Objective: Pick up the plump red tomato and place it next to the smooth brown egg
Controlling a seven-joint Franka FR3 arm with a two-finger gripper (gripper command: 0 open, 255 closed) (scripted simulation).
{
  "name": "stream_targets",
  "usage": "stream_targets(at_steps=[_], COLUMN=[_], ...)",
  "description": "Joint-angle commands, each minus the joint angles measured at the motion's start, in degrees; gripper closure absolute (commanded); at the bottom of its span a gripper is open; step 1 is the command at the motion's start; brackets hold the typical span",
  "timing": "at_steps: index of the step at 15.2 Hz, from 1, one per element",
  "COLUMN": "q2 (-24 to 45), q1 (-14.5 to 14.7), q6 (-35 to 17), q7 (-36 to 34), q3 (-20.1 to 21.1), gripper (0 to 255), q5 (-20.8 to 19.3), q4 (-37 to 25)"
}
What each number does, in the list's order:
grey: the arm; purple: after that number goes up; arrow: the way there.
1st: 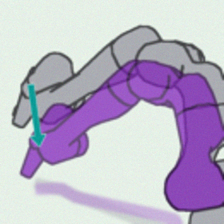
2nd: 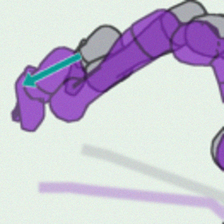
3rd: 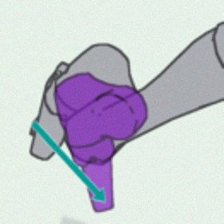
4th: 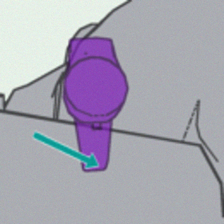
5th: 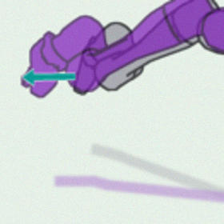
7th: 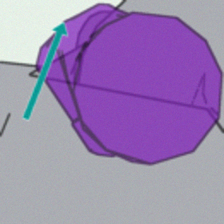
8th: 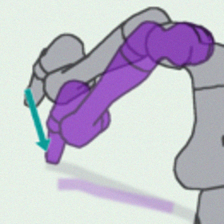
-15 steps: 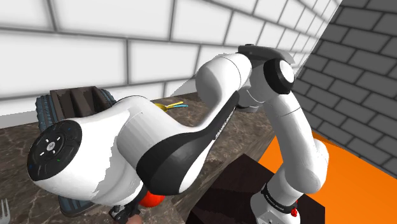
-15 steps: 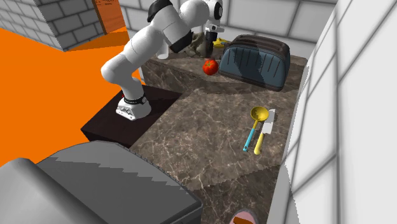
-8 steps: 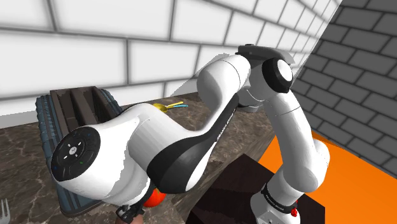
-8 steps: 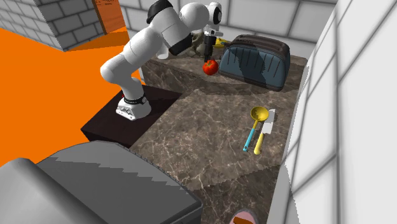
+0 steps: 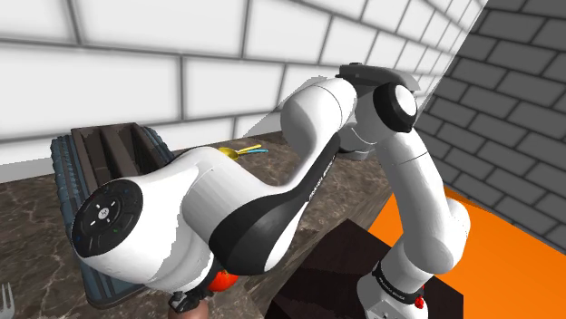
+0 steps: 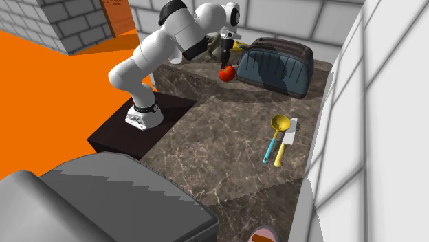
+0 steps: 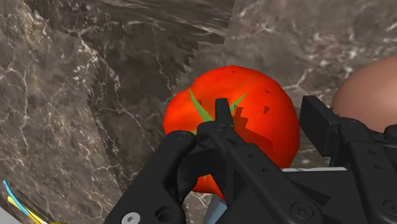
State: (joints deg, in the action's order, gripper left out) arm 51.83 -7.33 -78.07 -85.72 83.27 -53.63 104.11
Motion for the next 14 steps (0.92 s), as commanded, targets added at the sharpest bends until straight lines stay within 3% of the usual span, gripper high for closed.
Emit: stream_targets(at_steps=[1,14], q2=[0.3,-1.8], q1=[0.0,-0.6], q6=[-0.1,3.1], q7=[0.0,1.2], q3=[-0.5,2.3], gripper=[255,255], q5=[0.0,2.2], q4=[0.2,-1.9])
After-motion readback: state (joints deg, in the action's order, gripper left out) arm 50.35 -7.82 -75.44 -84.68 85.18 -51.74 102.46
